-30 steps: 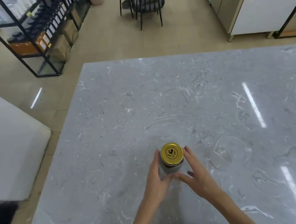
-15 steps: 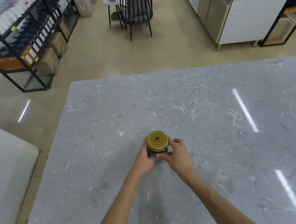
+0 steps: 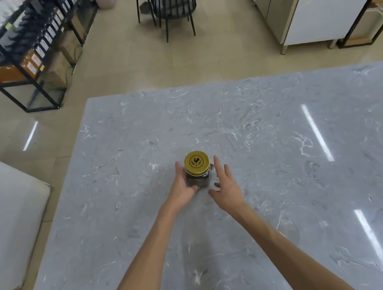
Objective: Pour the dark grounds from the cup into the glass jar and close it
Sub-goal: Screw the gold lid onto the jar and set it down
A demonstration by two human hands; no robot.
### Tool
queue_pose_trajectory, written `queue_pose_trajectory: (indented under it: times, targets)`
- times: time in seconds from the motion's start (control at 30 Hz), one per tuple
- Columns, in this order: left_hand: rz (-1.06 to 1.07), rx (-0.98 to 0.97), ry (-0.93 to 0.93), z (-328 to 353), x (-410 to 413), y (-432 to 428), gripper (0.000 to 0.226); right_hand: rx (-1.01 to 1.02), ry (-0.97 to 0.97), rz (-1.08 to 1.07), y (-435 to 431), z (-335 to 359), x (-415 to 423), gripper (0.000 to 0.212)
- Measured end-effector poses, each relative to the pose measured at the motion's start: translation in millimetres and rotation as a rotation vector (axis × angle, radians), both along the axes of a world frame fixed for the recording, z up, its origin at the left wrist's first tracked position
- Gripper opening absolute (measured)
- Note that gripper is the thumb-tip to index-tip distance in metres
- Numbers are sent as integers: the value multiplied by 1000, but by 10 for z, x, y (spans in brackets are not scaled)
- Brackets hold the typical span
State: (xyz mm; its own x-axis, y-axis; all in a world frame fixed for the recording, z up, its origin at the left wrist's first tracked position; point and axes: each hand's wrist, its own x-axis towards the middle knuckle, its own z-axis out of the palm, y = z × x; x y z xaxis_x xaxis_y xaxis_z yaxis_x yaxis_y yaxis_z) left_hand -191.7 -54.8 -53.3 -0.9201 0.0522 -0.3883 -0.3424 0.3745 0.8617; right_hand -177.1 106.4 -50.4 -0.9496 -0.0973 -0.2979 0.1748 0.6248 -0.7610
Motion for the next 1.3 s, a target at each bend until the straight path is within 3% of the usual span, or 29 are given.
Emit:
queue_pose_trajectory:
  times: [0.07,0.17,0.3,0.4,0.5,0.57,0.67,0.73,0.87,1.0,1.3]
  targets:
    - [127,-45,-60,21,145,29,99,-106,-39,-20,122,124,215,84]
    - [376,-94,0,-27,562,186,75,-283,5,-133,389,352,675,43]
    - [173,-15,-69,-228,1063,581,35,-493,-17,-265,876,645,1282,39]
    - [-26,87,-192,-233,1273,960,29,-367,121,-476,1277,713,1562,32]
    - [30,227,-276,-170,1423,1259,31,-165,193,-683,1666,675,1667,27]
    - [65,285,-330,-99,1491,1426,30,-121,27,-665,1900,620,1662,30]
    - [41,348,-351,48,1515,1646,34,-397,-249,-621,2022,566,1578,49]
    - [3,334,-299,123,1448,1748,35,-504,-320,-580,1960,542,1476,55]
    - [12,268,-206,283,1076,1789,54,-535,-346,-488,1734,490,1033,59]
    - [131,178,-129,398,468,1683,52,-538,-317,-361,1456,595,383,58]
    - [140,-15,-30,465,-274,1579,49,-538,-250,-313,1323,688,-381,61]
